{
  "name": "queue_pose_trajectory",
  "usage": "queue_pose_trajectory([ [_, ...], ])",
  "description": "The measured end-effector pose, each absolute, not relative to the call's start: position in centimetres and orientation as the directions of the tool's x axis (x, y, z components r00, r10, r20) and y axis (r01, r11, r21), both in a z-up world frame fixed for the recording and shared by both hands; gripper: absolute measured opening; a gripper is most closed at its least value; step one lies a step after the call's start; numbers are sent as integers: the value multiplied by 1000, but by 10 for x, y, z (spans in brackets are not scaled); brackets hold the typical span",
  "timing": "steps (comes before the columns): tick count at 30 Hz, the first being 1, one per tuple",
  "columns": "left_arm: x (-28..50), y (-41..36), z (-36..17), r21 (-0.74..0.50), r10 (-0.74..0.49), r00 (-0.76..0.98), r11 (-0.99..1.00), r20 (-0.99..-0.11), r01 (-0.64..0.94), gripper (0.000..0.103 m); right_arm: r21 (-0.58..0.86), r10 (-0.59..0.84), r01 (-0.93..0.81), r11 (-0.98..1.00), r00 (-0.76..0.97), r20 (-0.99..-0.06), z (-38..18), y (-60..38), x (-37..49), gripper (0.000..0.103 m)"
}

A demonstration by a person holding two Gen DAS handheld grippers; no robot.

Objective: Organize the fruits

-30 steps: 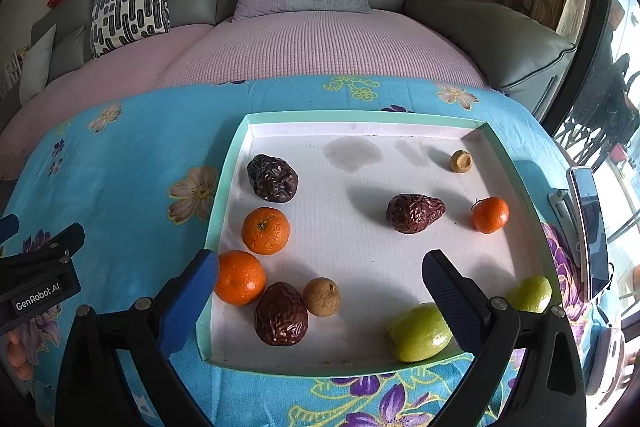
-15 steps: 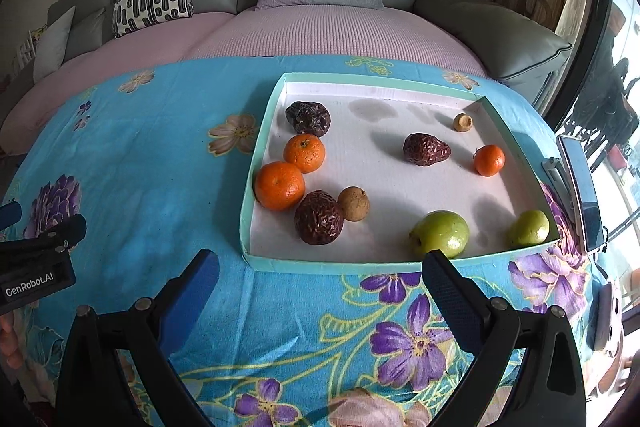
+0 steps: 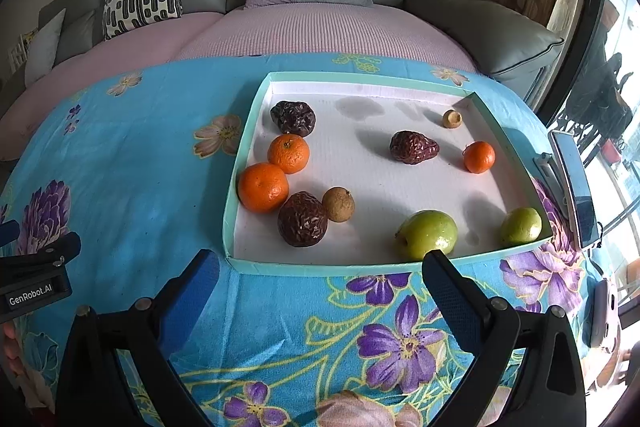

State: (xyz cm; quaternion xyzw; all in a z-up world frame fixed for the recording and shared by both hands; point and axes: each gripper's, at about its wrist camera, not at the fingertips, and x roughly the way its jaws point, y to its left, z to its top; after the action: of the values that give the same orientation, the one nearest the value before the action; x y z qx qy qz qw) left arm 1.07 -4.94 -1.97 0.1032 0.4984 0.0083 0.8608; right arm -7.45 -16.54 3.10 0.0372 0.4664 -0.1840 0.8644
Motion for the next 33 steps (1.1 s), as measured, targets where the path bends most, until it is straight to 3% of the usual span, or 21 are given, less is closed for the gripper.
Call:
queue_pose_trajectory([
  [33, 9, -55, -20, 172, 90, 501, 978, -861, 120, 103, -133, -292, 345, 929, 467, -835, 24, -163, -74, 101],
])
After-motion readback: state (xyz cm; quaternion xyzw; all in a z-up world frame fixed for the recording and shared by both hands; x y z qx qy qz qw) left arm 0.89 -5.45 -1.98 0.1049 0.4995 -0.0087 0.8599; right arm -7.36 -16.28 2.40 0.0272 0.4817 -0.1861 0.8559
